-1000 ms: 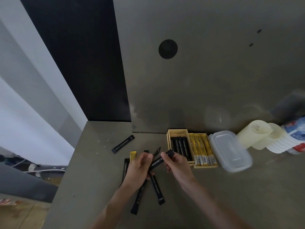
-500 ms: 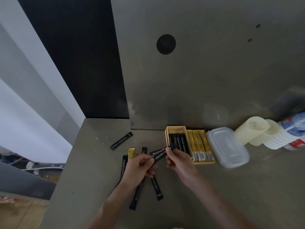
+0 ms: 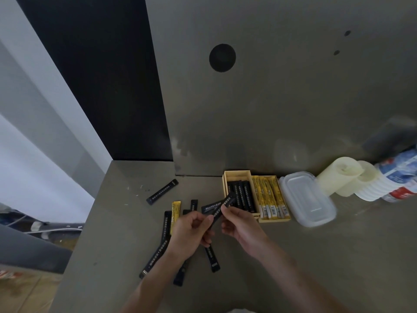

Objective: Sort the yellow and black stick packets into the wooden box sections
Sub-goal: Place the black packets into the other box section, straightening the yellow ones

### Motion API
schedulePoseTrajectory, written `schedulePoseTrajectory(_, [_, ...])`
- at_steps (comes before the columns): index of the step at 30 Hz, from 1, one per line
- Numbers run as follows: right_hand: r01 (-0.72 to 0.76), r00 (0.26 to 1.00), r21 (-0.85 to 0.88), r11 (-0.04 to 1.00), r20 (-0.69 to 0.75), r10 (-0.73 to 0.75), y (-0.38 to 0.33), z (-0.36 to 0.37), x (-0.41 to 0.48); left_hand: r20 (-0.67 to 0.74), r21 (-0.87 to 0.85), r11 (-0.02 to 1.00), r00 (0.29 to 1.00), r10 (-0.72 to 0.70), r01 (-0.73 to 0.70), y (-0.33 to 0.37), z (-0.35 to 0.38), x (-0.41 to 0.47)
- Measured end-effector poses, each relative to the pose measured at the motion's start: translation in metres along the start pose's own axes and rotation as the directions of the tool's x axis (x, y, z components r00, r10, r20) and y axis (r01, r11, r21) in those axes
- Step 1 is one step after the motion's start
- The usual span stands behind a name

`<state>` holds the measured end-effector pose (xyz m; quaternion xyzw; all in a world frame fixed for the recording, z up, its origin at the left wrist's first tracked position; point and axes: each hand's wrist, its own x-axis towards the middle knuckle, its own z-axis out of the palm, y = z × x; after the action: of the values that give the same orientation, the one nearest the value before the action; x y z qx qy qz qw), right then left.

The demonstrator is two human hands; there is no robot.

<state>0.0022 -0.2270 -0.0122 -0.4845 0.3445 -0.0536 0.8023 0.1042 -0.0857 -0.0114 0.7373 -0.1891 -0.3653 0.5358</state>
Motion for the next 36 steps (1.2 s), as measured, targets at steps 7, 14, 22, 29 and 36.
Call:
schedulePoseTrajectory(7, [0.083, 0.995, -0.212, 0.974, -0.031, -0.091, 0.005, 0.0, -0.007, -0.004, 0.059, 0.997, 0.999, 0.05, -0.05, -0.006, 0.007, 0.001])
schedulePoseTrajectory(14, [0.157, 0.854, -0.536, 0.83, -0.349, -0.387, -0.024, -0.037, 0.023, 0.059, 0.047, 0.999, 0.998, -0.015, 0.012, -0.019, 0.003, 0.002])
schedulePoseTrajectory(22, [-0.004, 0.889, -0.941, 0.339, -0.158, -0.43, -0.024, -0.045, 0.054, 0.042, 0.049, 0.997, 0.997, -0.058, 0.056, -0.029, -0.004, 0.003])
schedulePoseTrajectory(29, [-0.05, 0.854, -0.991, 0.122, -0.106, -0.509, -0.014, -0.037, 0.052, 0.036, 0.084, 0.995, 0.998, -0.059, 0.055, -0.026, -0.005, 0.004])
schedulePoseTrajectory(36, [0.087, 0.845, -0.929, 0.358, -0.121, -0.52, -0.015, -0.034, 0.049, 0.012, 0.034, 0.994, 0.994, -0.105, 0.104, -0.03, -0.009, 0.005])
